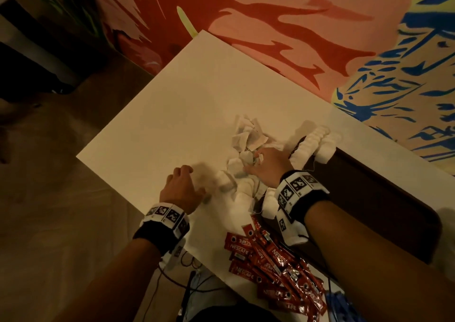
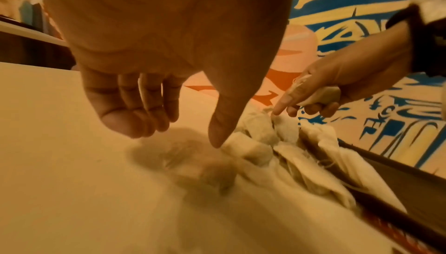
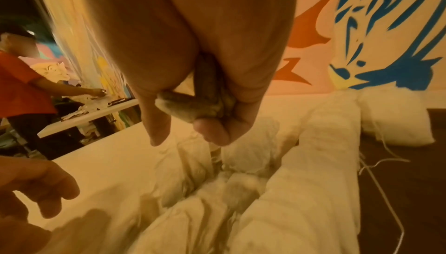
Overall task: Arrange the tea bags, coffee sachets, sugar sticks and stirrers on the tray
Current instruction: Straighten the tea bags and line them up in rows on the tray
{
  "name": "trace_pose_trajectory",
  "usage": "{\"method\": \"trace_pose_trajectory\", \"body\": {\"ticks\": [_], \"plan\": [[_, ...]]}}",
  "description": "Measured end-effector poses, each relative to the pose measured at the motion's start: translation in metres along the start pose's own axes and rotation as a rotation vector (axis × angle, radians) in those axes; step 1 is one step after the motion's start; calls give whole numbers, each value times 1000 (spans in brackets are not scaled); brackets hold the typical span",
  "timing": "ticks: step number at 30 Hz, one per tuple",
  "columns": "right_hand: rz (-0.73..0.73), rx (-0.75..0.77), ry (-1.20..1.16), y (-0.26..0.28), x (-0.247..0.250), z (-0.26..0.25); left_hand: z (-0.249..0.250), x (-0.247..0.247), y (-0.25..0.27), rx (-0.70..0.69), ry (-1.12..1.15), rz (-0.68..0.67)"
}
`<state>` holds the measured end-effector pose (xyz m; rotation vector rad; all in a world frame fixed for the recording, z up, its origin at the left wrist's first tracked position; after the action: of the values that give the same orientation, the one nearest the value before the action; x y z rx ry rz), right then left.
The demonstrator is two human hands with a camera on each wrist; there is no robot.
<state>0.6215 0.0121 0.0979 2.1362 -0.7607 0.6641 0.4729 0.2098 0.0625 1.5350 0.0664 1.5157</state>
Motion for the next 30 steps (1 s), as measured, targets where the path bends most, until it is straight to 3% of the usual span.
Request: {"method": "trace_pose_trajectory", "body": {"ticks": [6, 11, 15, 19, 25, 30], "plan": [[53, -105, -12, -13, -25, -2, -12, -18, -2, 20, -53, -13], [117, -171, -44, -19, -37, 1, -14, -24, -4, 48, 52, -64], [160, -122, 3, -18, -32, -1, -1, -22, -4, -67, 243, -107], [139, -85, -42, -15, -25, -2, 22, -23, -6, -170, 234, -160], [66, -43, -146, -3, -11, -6, 46, -32, -17, -203, 157, -170], [134, 0, -379, 22, 19, -13, 54, -32, -16, -184, 103, -162]]}}
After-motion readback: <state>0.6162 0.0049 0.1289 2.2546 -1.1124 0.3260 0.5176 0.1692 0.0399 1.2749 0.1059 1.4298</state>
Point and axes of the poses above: each hand's wrist, its own y-axis away from the middle knuckle, its own x-axis out of the back of the hand, z = x × y, the point moved 8 cm from there along -y, towards the middle knuckle, and after that the axes turned 10 degrees about x, right-handed, at the moved point
